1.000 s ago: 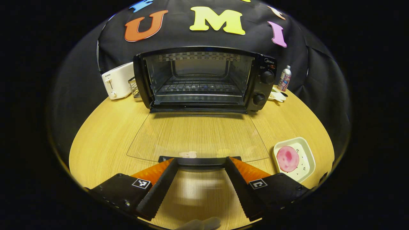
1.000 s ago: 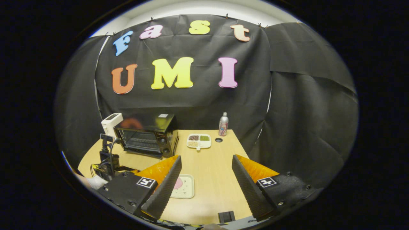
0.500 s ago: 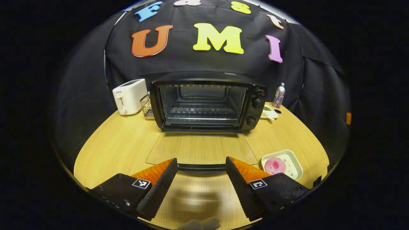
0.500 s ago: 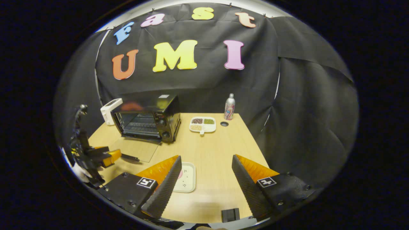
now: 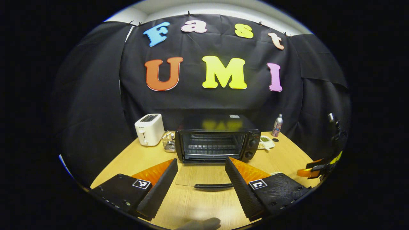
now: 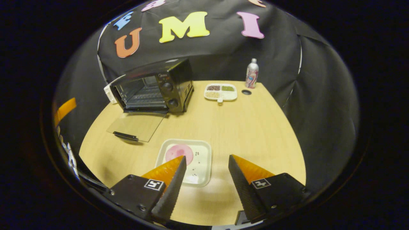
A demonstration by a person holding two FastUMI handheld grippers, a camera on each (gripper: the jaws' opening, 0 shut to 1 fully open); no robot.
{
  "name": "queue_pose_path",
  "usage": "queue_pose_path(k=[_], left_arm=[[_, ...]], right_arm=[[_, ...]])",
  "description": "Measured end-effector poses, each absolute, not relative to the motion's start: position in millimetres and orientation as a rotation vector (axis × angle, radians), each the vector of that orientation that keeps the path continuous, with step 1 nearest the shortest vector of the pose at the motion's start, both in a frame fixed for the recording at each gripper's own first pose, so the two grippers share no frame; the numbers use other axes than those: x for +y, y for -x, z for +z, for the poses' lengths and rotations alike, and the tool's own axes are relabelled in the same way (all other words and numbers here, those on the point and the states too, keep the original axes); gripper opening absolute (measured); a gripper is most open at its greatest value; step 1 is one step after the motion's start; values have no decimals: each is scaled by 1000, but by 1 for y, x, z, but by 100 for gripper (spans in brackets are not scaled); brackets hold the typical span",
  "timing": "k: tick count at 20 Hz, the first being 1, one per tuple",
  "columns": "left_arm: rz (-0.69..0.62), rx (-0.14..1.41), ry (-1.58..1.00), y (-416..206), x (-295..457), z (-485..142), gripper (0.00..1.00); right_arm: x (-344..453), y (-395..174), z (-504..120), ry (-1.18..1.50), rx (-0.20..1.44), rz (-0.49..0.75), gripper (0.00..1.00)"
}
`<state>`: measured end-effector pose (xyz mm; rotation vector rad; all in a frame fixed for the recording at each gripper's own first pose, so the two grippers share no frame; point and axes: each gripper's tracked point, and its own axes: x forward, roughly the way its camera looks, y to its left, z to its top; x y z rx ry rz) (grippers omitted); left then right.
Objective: Open the electric oven with the left hand, put the food in, and close the electric oven.
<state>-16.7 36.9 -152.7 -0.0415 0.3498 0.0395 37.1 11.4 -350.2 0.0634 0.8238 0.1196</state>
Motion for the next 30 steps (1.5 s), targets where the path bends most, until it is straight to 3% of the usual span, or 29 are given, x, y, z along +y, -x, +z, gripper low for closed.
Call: queue_pose_path(k=[3,4,5,12,13,18,22,30], left_arm=[[67,291,31,29,42,-119,95],[81,278,26,31,44,-111,100],[95,269,18,32,45,-104,95],[213,242,-8,43,46,-77,95],[234,246,-7,45,46,-77,95],[297,267,1,49,35,-76,95],[349,269,36,63,22,-74,95],[408,277,42,78,9,-70,96]], right_arm=[[21,-47,-382,-116,914,164,72],[23,-51,-392,-126,943,173,71],[21,-54,-401,-130,975,171,68],[14,-73,-440,-191,1155,184,50],[12,-70,-443,-195,1186,179,39],[2,-72,-443,-143,1246,161,9],[4,-75,-444,-120,1279,207,2],[4,-77,-442,-370,1277,349,4]])
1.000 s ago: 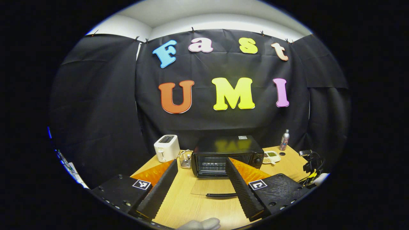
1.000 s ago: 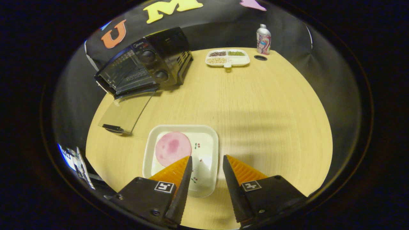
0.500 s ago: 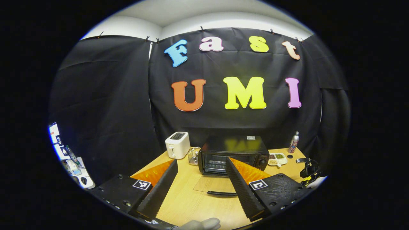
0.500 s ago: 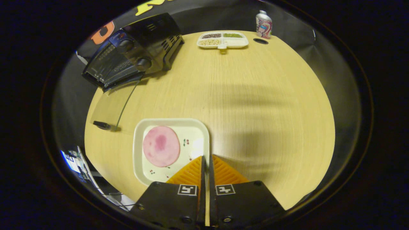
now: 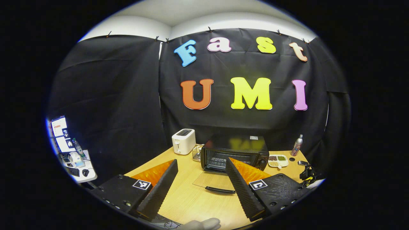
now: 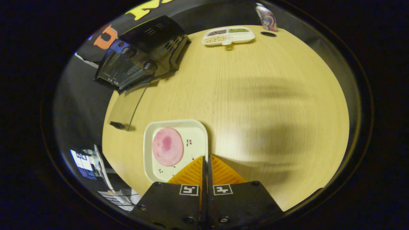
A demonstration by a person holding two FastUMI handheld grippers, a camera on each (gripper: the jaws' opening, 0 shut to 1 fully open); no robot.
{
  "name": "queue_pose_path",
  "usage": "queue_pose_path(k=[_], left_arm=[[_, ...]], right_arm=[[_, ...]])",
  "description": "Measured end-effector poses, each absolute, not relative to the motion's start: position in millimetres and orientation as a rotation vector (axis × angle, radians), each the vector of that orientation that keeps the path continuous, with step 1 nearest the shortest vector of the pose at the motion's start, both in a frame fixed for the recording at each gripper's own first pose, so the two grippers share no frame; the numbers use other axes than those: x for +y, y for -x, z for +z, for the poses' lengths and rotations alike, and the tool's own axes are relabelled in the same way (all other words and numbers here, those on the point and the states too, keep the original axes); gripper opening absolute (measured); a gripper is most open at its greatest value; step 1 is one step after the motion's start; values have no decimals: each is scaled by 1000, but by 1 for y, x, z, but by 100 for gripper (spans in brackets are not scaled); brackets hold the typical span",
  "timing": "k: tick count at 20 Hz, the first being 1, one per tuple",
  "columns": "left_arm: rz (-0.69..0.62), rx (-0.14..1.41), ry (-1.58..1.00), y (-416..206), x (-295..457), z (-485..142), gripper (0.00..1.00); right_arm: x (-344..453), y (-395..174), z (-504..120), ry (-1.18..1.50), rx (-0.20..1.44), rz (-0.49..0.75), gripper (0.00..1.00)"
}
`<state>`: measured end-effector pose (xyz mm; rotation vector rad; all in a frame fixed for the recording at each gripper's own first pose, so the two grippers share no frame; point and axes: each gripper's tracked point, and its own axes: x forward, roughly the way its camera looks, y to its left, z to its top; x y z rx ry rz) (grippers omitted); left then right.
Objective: Open the electric oven with the left hand, put the food in, and close the electric oven.
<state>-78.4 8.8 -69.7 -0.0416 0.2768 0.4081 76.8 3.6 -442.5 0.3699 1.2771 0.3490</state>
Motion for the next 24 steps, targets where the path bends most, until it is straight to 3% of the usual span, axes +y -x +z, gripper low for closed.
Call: queue_pose_path(k=[6,11,12,15,20,23,24], left_arm=[[362,281,37,67,6,-61,96],[315,253,17,52,22,-55,100],[307,249,14,49,27,-54,96],[276,246,15,41,42,-57,95],[222,252,-7,37,64,-62,95],[188,270,2,38,74,-65,95],[181,285,4,40,79,-69,96]], right_arm=[[8,-72,-433,-637,1224,373,1],[2,-79,-399,-741,1097,274,4],[3,-81,-388,-767,1064,248,4],[15,-84,-360,-841,974,186,4],[64,-85,-318,-939,828,142,0],[101,-91,-312,-1019,766,60,4],[115,-95,-313,-1028,747,35,0]])
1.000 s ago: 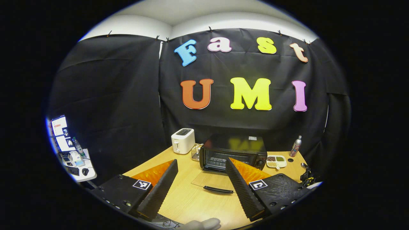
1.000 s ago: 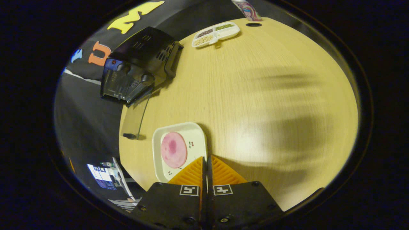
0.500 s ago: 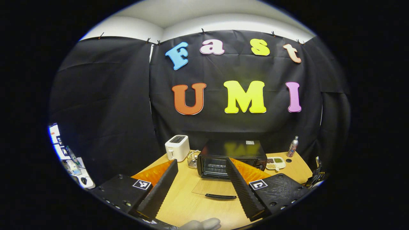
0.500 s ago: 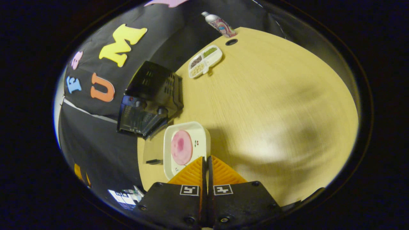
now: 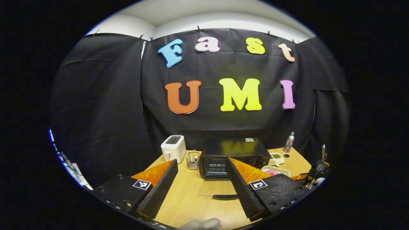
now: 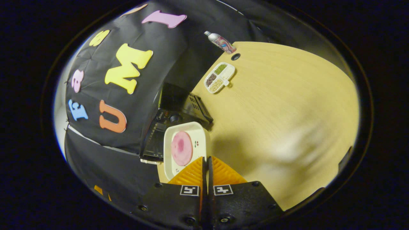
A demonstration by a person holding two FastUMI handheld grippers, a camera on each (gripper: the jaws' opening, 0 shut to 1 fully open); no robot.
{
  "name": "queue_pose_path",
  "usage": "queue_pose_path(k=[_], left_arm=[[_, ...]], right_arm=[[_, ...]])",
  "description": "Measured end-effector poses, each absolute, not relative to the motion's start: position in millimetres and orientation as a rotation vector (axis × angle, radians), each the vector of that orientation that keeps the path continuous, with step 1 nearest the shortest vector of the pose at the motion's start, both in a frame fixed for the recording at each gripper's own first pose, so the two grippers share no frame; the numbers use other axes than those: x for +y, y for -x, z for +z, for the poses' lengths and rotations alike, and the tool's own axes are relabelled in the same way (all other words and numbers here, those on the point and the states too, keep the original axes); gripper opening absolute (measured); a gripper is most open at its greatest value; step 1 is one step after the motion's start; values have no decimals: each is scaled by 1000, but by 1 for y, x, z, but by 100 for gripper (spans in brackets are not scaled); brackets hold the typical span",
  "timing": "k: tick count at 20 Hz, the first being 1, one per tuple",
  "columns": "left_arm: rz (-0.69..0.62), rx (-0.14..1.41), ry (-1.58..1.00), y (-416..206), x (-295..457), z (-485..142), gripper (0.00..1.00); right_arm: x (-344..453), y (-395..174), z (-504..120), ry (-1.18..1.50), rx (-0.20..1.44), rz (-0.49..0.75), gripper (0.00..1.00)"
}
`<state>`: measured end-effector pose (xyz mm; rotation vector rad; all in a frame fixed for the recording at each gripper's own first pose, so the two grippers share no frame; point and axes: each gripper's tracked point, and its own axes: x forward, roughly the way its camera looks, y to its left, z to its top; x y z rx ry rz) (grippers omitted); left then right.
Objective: Open the electric oven with the left hand, put the food in, and close the electric oven.
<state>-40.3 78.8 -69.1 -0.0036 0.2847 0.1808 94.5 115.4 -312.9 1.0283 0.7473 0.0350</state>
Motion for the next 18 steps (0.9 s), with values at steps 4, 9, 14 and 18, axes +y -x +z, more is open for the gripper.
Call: queue_pose_path(k=[4,9,14,18], left_arm=[[204,318,-19,49,102,-78,95],[201,340,-37,47,109,-93,95],[239,331,-27,33,123,-103,87],[261,339,-49,24,134,-113,95]], right_arm=[[184,-105,-326,-1109,736,-10,4],[246,-122,-350,-1121,723,-40,4],[282,-145,-365,-1145,714,-48,4],[294,-183,-370,-1207,703,-55,4]])
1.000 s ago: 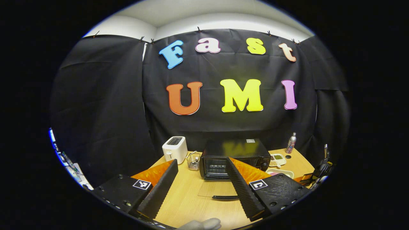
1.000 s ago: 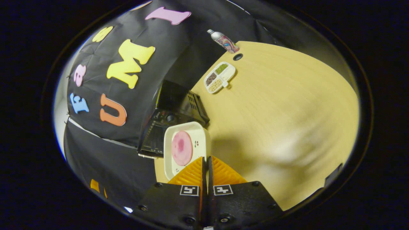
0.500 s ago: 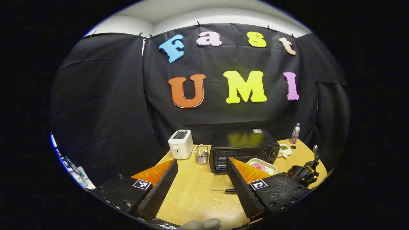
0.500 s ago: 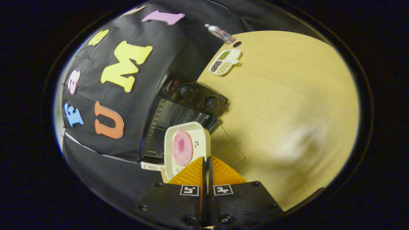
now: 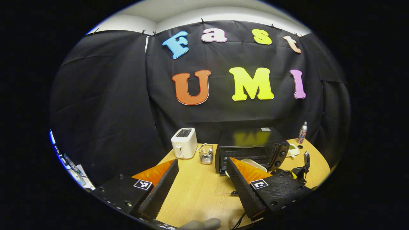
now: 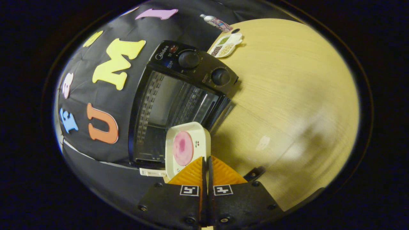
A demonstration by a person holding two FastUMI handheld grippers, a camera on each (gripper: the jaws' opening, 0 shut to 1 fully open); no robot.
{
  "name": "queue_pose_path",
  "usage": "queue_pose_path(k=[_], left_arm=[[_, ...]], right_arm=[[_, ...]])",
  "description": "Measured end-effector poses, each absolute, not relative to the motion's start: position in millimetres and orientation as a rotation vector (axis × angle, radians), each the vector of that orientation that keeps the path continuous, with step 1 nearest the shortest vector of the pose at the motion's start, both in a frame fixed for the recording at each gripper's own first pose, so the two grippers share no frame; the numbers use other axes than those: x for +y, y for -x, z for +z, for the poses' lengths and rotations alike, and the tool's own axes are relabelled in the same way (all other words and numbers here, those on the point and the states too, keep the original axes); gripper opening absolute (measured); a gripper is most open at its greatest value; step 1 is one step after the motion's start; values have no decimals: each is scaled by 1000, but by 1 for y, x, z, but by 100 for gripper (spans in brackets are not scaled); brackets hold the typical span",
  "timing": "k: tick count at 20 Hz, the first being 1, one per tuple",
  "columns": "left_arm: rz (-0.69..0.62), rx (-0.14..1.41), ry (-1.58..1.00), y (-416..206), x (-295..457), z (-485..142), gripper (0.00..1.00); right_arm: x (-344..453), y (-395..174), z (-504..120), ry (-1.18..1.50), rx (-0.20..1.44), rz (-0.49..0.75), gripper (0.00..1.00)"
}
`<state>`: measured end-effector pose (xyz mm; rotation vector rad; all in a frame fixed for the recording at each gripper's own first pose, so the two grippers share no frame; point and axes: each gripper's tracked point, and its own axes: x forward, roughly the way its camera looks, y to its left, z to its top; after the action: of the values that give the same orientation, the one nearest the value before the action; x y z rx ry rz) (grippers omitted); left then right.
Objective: Open the electric oven with the left hand, put the food in, and close the electric oven.
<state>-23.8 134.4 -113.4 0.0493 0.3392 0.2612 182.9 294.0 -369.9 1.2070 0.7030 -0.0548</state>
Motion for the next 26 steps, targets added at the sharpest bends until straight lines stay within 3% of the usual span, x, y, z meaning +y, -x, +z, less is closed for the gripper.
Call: queue_pose_path(k=[7,9,12,14,15,18,19,20,22,23,26], left_arm=[[326,355,-30,8,156,-121,97],[342,357,-21,1,160,-122,97],[359,364,-14,-4,161,-126,97],[360,374,-3,-7,159,-130,97],[359,374,0,-7,159,-129,96],[347,367,0,-8,155,-127,97],[341,366,-1,-9,153,-126,97],[337,366,-2,-9,153,-125,97],[326,359,1,-8,153,-123,97],[320,352,6,-7,151,-122,97],[297,339,8,-4,148,-119,97]], right_arm=[[290,-241,-364,-1194,669,-47,0],[282,-258,-363,-1195,650,-53,5],[274,-280,-355,-1222,601,-29,3],[276,-284,-350,-1234,584,6,11],[277,-286,-347,-1237,581,29,6],[273,-283,-336,-1187,566,64,27],[266,-272,-330,-1150,571,69,53],[261,-269,-323,-1113,564,77,51],[250,-255,-310,-1008,564,100,71],[242,-247,-301,-955,558,105,87],[216,-218,-272,-796,534,113,91]])
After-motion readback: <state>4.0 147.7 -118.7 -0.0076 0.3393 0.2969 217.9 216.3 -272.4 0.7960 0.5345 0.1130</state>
